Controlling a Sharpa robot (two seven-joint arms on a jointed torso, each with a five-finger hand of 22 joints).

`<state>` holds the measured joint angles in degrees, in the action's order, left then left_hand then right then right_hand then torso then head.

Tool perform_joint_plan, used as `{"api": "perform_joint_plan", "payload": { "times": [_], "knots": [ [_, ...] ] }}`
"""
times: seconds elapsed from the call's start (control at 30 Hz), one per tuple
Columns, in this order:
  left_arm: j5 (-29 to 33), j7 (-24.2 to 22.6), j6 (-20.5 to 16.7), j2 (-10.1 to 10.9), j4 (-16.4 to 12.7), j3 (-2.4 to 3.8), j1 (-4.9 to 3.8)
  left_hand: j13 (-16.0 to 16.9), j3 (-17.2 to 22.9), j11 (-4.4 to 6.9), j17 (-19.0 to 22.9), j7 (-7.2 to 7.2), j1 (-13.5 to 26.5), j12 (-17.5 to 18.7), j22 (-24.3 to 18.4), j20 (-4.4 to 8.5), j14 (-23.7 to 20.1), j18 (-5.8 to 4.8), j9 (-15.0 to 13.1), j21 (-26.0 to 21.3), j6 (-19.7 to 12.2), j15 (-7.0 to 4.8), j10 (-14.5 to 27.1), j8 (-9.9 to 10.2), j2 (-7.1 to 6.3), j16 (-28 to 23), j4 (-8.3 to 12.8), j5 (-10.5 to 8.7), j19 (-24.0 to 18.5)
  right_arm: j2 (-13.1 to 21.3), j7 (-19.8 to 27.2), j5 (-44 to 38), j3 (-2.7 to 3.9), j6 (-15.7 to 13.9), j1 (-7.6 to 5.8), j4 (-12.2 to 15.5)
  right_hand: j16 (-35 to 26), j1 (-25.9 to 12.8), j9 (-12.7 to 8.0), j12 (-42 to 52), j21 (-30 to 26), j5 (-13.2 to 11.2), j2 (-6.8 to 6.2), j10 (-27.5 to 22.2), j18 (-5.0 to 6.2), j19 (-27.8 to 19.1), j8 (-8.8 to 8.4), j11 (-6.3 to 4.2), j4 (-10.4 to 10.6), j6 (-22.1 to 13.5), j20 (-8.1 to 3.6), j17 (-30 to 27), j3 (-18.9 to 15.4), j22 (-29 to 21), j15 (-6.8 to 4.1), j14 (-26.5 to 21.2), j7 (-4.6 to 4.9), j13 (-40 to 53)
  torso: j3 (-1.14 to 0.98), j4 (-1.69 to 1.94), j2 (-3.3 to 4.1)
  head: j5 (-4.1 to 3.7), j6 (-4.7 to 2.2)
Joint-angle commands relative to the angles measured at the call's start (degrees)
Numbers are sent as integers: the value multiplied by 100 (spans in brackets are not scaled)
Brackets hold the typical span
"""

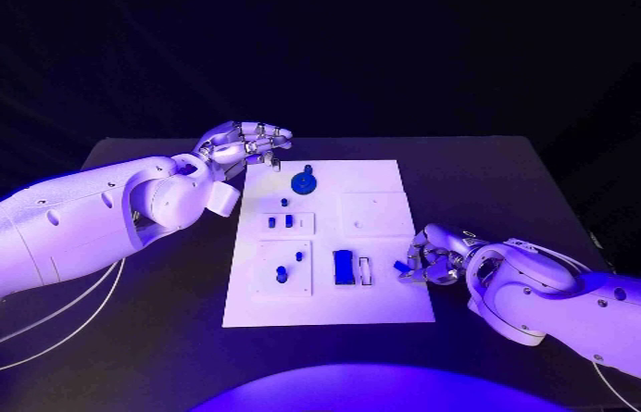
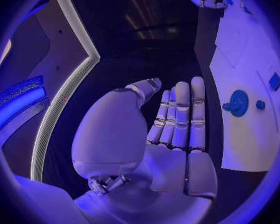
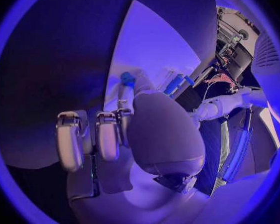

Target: Assemble the parts on the task board

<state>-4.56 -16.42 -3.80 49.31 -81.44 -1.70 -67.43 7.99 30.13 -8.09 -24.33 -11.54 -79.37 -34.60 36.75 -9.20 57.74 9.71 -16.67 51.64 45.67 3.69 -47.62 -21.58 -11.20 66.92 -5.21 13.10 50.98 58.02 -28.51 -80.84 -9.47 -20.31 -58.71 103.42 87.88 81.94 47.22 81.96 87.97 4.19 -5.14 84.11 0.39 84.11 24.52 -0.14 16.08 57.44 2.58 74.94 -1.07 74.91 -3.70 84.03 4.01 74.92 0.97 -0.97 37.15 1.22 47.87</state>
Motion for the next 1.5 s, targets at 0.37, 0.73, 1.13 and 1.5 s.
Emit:
{"api": "perform_joint_plan", "payload": {
  "times": [0.37, 0.73, 1.13, 1.5],
  "knots": [
    [13, -23, 99, -3, -18, 4, -3, -8, -2, -9, 8, -35, -28, -21, -6, -7, -39, 84, 9, -37, -39, 20, 33, -21, 30, -26, -4, 18, 25, 2, -273, 163, -58, -81, 65, 117, -19, 338, -1348, 2, 68, 915, -174, 199, -11, 543, -174, -119, 9, 125, -101, 907, 1410, 1472, -102, 479, -104, 1033, 3, 3, -3, -13, -25],
    [13, -15, 100, -10, -17, 4, -3, -11, 4, -10, 9, -36, -33, -24, -6, -7, -40, 84, 11, -37, -42, 20, 34, -22, 37, -25, -2, 19, 26, -27, 116, 1287, -50, -392, -245, 471, -26, -612, -988, 16, 54, 1308, -517, 228, -8, 538, -49, -92, -249, -12, -93, 901, 3012, 1468, -89, 479, -82, 1057, 5, 0, -1, -18, -48],
    [12, -3, 121, -20, -22, 4, -3, -11, 4, -10, 9, -36, -33, -24, -6, -7, -40, 84, 11, -37, -42, 20, 34, -22, 37, -25, -2, 19, 26, -393, 161, 1728, -51, -250, -248, 353, -26, -969, -924, 13, 41, 1236, -562, 231, -5, 534, -30, -80, -260, -17, -81, 904, 3109, 1465, -79, 480, -71, 1060, 0, 4, 2, -25, -36],
    [11, 12, 135, -12, -27, 4, -3, -11, 4, -10, 9, -36, -33, -24, -6, -7, -40, 84, 11, -37, -42, 20, 34, -22, 37, -25, -2, 19, 26, -593, -5, 1627, -52, -236, -181, 207, -29, -1522, -874, 3, 28, 1003, -618, 231, -2, 529, -41, -62, -126, 16, -69, 898, 2898, 1461, -64, 479, -53, 1059, 1, -4, -1, -12, -20]
  ]
}}
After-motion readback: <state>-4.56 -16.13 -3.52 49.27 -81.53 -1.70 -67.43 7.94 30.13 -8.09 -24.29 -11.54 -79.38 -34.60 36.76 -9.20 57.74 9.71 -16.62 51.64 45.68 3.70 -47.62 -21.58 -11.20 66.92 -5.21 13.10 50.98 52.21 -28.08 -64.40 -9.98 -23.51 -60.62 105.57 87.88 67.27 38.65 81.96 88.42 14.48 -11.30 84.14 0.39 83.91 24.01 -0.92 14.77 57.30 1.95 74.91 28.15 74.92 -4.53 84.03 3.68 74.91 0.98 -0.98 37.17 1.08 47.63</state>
